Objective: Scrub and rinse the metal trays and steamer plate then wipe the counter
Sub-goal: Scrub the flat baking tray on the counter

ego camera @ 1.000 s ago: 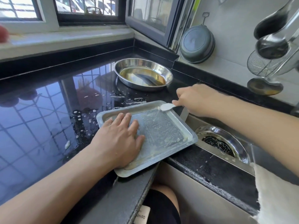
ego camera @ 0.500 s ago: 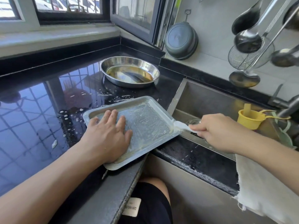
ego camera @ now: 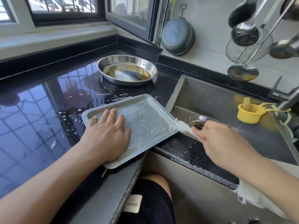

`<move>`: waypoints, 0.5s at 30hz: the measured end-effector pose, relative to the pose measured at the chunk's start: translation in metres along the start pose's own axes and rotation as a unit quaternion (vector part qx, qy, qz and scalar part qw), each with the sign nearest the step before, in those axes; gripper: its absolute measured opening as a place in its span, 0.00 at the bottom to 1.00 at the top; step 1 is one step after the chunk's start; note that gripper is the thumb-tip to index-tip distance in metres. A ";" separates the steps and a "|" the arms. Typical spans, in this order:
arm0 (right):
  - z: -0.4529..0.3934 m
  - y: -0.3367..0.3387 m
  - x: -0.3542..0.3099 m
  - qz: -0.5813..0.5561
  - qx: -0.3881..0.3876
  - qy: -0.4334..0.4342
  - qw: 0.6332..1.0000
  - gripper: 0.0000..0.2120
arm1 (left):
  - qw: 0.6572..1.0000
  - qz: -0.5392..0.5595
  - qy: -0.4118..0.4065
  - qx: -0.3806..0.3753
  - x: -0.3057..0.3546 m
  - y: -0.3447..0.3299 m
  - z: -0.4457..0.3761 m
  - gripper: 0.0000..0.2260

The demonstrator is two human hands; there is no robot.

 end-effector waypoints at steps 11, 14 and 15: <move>0.010 0.022 -0.070 -0.086 -0.018 0.082 0.993 0.12 | 0.999 0.025 0.024 0.021 0.001 -0.002 -0.003 0.23; -0.006 0.024 -0.037 -0.028 -0.060 -0.005 0.998 0.14 | 0.999 0.024 0.023 0.027 0.001 -0.003 -0.002 0.23; -0.009 0.027 -0.028 -0.025 -0.076 -0.033 0.996 0.17 | 0.999 0.021 0.023 0.029 0.001 -0.003 -0.001 0.23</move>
Point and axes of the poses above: each hand's wrist, its own z-axis away from the middle knuckle, its own y-axis out of the back of the hand, x = y × z, the point moved 2 cm from there along -z, towards the middle knuckle, and after that the axes turned 2 degrees about y, right-handed, at the moved point
